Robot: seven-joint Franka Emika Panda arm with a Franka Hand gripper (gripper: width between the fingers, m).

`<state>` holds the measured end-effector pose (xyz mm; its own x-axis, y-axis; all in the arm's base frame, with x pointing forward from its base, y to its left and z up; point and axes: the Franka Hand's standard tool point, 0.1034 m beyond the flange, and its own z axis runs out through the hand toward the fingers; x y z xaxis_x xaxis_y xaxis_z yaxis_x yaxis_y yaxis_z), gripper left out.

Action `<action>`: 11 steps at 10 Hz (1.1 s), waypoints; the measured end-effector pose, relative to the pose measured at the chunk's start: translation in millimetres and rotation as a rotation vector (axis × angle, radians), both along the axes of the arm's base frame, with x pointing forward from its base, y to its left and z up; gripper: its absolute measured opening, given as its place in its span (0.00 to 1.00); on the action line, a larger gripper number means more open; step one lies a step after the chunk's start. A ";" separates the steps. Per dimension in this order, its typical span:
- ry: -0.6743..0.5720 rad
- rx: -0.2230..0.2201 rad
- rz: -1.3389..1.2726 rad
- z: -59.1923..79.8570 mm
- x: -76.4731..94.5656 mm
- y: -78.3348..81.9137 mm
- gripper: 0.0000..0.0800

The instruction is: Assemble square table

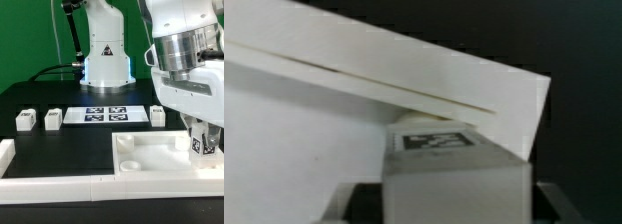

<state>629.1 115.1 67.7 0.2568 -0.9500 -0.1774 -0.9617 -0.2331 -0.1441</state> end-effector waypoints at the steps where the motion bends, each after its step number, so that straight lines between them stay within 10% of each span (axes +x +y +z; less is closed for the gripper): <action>1: 0.012 0.010 -0.061 -0.1 0.0 0.0 0.37; 5: 0.003 0.030 -0.122 -1.7 -0.5 -0.6 0.49; 6: -0.032 0.002 0.051 -0.6 1.6 0.3 0.70; 11: -0.123 -0.102 0.654 2.6 3.6 6.4 0.81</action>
Offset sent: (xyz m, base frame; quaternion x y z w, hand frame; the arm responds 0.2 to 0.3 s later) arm 0.0000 0.0000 0.0000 0.0000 0.0000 -0.0650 0.9979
